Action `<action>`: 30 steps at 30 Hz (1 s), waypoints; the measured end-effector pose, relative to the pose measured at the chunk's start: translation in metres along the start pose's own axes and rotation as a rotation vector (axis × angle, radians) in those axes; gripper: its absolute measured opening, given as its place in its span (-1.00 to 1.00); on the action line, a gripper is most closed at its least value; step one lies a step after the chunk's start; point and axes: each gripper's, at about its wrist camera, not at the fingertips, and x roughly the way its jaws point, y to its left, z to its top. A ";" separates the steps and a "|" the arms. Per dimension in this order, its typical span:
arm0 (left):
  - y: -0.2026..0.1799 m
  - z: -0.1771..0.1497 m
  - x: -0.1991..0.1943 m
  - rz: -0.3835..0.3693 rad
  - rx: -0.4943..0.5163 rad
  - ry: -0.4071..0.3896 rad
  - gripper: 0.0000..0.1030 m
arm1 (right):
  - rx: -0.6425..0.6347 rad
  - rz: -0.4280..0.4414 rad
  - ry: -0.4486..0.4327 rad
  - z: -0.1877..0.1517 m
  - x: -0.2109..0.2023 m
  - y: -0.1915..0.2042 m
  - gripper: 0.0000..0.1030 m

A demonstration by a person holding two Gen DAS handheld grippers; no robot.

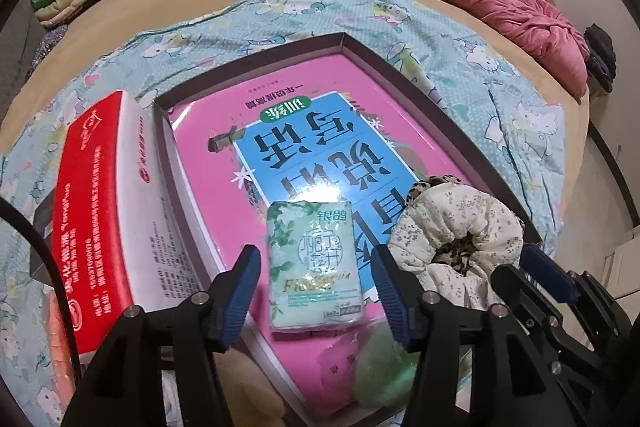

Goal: Organize soft objects
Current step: 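Raise both tools off the tray and move them over the pile of items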

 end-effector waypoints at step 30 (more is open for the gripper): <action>0.017 -0.031 -0.102 -0.014 -0.064 -0.171 0.49 | -0.073 -0.087 -0.076 0.005 -0.028 0.020 0.47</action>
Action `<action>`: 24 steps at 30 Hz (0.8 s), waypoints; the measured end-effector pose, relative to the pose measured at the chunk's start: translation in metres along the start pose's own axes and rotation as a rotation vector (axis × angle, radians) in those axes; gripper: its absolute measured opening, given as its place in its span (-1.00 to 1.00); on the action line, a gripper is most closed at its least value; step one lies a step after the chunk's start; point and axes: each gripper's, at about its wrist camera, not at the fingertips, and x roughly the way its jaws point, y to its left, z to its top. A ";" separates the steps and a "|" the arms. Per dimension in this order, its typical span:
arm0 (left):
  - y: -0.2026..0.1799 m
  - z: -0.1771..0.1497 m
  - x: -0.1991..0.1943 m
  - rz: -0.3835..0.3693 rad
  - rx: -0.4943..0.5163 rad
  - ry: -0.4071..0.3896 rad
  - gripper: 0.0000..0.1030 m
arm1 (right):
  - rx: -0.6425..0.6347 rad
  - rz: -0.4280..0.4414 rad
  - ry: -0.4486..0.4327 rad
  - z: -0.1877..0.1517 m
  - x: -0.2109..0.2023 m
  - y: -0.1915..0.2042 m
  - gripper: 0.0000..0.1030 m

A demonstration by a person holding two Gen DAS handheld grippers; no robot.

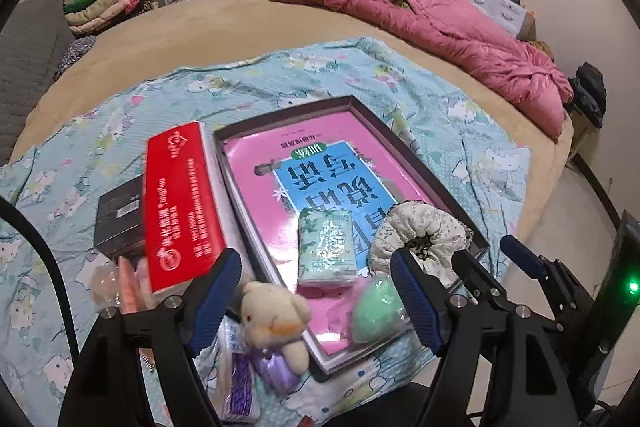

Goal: Organize soft objects
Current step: 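Raise both tools off the tray and move them over the pile of items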

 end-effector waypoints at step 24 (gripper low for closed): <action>0.046 -0.028 -0.061 0.015 -0.097 -0.044 0.50 | -0.111 -0.019 -0.112 0.016 -0.059 0.044 0.59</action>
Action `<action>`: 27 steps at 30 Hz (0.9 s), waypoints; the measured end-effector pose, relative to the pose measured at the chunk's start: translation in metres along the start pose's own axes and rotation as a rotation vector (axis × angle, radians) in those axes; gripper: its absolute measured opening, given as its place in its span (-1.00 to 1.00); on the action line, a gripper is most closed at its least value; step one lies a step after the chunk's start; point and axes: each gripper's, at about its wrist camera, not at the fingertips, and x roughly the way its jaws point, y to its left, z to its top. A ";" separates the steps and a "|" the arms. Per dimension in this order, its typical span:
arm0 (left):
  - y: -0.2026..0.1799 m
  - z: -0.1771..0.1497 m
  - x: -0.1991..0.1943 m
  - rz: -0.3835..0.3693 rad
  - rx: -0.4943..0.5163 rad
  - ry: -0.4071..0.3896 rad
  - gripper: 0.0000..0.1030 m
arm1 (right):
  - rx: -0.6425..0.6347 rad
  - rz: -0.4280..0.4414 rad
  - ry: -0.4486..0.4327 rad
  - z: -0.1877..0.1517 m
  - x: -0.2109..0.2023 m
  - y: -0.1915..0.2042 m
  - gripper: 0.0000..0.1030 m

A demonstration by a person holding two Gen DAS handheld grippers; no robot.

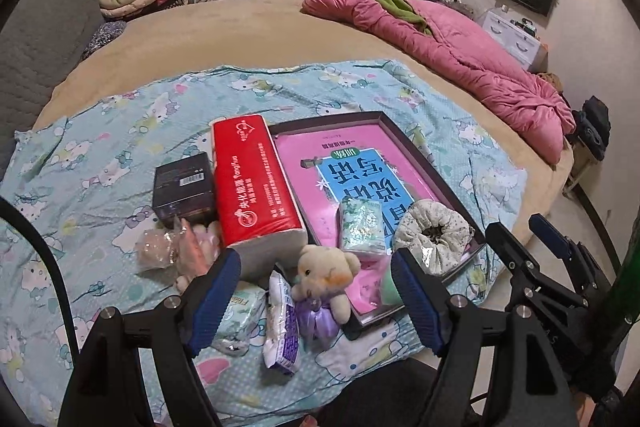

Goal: Organize soft objects
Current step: 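Raise both tools off the tray and move them over the pile of items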

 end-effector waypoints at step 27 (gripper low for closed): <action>0.062 0.008 -0.094 0.103 -0.088 -0.084 0.50 | -0.062 0.144 -0.094 0.042 -0.076 0.061 0.60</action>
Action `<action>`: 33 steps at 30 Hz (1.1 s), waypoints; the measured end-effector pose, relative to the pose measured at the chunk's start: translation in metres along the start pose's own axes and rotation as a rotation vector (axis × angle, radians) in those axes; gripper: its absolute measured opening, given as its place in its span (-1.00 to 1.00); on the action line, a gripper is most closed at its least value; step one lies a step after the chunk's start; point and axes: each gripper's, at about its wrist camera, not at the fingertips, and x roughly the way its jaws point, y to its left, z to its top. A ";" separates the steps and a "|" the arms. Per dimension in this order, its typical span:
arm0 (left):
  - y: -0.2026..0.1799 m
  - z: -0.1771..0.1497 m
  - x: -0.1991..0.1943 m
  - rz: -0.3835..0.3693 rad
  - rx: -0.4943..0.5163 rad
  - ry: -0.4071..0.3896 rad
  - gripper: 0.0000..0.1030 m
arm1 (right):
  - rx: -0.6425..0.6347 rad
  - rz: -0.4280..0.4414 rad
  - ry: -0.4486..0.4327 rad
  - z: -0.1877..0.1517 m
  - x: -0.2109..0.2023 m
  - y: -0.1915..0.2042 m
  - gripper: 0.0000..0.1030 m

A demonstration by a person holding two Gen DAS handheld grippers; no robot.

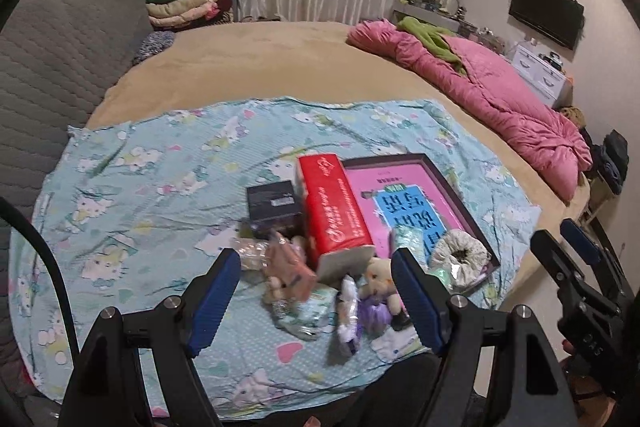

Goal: Organize soft objects
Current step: 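Raise both tools off the tray and move them over the pile of items, then grasp the pink bagged item with the left tool while the right tool grasps the white-blue snack packet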

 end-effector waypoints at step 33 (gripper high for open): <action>0.084 -0.035 0.047 -0.039 -0.206 0.070 0.50 | -0.084 0.140 0.232 -0.064 0.051 0.081 0.61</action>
